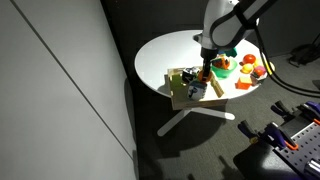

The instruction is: Lift the orange plush toy from the table and put it on the wooden tray

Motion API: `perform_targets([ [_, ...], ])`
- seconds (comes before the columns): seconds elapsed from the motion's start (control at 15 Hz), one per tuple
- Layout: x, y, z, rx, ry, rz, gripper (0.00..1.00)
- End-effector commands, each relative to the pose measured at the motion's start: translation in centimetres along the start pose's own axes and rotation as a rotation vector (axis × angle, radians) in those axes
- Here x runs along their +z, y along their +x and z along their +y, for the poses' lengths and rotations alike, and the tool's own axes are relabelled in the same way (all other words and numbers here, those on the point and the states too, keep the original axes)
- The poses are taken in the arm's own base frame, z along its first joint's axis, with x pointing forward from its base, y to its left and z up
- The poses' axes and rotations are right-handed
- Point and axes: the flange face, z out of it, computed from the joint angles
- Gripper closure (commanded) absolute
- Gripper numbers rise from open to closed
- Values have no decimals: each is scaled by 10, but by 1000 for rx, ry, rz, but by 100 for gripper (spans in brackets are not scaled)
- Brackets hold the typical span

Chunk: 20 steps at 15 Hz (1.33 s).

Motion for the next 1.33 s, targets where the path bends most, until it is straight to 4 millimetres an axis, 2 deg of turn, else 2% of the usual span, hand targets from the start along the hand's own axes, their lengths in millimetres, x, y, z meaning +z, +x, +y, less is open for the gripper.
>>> perform_targets([
  [0.0, -6, 20, 9, 35, 6, 18, 46],
  [0.33, 0, 29, 18, 25, 2, 44, 46],
  [0.6, 14, 24, 23, 29, 13, 31, 46],
  [0.67, 17, 22, 23, 38, 16, 26, 7],
  [0.8, 19, 17, 25, 58, 29, 25, 0],
  [1.27, 7, 3, 28, 300, 171, 114, 0],
])
